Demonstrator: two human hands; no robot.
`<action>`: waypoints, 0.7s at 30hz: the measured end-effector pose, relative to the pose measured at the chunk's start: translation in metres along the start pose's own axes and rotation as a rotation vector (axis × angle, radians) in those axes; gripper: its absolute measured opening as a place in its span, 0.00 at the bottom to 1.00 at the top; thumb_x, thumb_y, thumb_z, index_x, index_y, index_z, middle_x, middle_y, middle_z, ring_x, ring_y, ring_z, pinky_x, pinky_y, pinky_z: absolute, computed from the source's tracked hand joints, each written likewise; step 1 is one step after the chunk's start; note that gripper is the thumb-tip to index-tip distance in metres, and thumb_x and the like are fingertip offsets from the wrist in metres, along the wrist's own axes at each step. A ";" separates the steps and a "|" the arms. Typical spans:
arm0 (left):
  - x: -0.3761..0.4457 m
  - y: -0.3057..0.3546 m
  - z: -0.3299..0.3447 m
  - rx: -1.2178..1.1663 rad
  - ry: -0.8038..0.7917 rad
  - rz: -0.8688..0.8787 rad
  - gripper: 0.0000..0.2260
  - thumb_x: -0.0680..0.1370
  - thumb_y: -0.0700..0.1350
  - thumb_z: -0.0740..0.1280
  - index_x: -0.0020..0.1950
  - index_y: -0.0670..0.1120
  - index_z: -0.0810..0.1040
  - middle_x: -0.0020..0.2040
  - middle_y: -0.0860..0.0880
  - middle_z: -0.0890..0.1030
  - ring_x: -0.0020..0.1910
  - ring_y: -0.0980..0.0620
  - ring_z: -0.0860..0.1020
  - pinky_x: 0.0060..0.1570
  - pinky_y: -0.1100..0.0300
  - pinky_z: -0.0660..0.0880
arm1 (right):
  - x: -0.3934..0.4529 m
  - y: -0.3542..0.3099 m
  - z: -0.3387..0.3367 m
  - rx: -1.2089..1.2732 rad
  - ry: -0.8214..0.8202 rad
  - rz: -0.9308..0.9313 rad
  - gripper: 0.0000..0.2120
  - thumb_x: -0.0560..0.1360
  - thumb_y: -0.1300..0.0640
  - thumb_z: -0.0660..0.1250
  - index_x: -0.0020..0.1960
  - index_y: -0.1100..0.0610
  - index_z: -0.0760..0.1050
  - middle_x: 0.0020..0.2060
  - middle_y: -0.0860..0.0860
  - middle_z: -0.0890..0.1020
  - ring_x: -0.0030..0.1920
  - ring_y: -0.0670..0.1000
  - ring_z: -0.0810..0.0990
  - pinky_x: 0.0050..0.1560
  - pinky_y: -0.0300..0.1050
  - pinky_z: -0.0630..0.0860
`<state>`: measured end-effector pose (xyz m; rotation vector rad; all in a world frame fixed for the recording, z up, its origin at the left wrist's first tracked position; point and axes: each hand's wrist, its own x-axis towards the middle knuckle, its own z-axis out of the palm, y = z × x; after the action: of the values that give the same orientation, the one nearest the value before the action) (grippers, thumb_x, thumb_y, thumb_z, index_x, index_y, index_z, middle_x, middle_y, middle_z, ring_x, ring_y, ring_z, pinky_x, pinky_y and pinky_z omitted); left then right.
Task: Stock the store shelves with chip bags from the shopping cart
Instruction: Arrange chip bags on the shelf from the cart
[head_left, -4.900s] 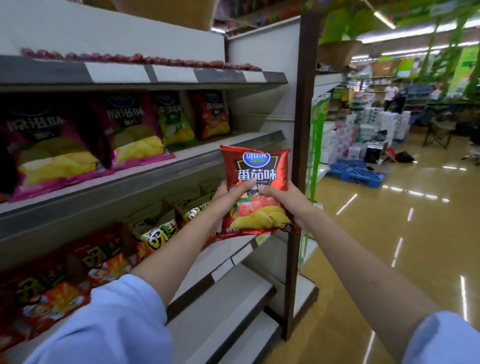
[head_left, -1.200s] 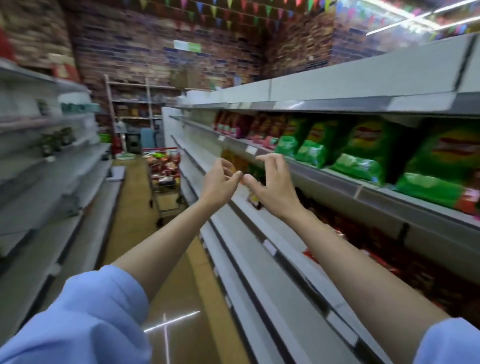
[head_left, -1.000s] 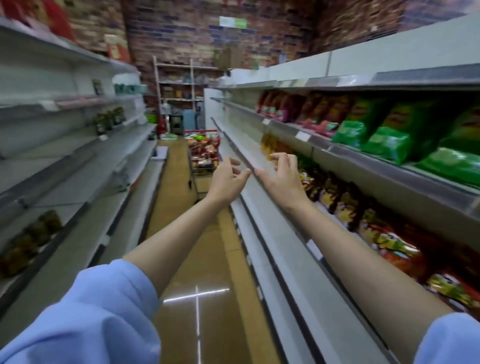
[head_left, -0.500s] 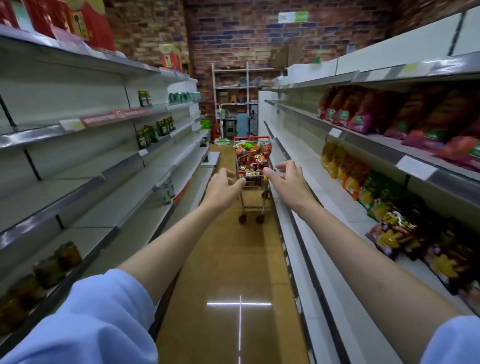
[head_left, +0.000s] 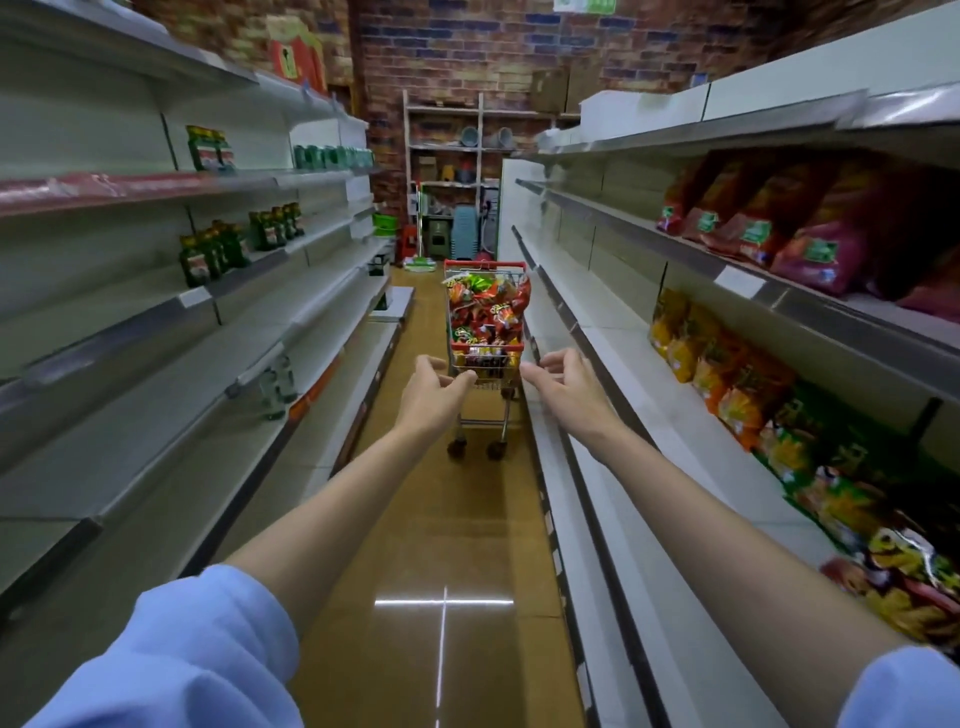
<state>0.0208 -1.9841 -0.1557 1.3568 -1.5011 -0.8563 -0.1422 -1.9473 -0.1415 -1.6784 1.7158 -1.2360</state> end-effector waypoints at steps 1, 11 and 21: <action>0.026 -0.005 0.001 -0.018 -0.005 0.000 0.21 0.79 0.52 0.65 0.67 0.44 0.65 0.54 0.48 0.75 0.56 0.47 0.77 0.58 0.46 0.76 | 0.025 0.002 0.008 -0.011 -0.005 -0.005 0.21 0.78 0.43 0.63 0.63 0.55 0.67 0.63 0.54 0.70 0.61 0.51 0.72 0.61 0.49 0.73; 0.262 -0.040 0.015 -0.016 -0.130 -0.070 0.10 0.79 0.47 0.65 0.58 0.47 0.68 0.51 0.49 0.75 0.52 0.49 0.78 0.53 0.53 0.78 | 0.241 0.033 0.084 -0.025 -0.072 0.051 0.21 0.77 0.43 0.64 0.63 0.55 0.67 0.61 0.54 0.72 0.61 0.51 0.72 0.61 0.49 0.73; 0.443 -0.121 0.035 -0.080 -0.097 -0.151 0.12 0.80 0.47 0.64 0.60 0.45 0.68 0.49 0.51 0.75 0.50 0.52 0.78 0.44 0.60 0.77 | 0.439 0.086 0.180 -0.027 -0.216 0.051 0.20 0.77 0.44 0.65 0.63 0.52 0.66 0.63 0.52 0.71 0.63 0.51 0.71 0.65 0.52 0.72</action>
<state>0.0395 -2.4420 -0.2029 1.3997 -1.4346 -1.0799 -0.1174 -2.4267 -0.1841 -1.7040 1.6396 -0.9739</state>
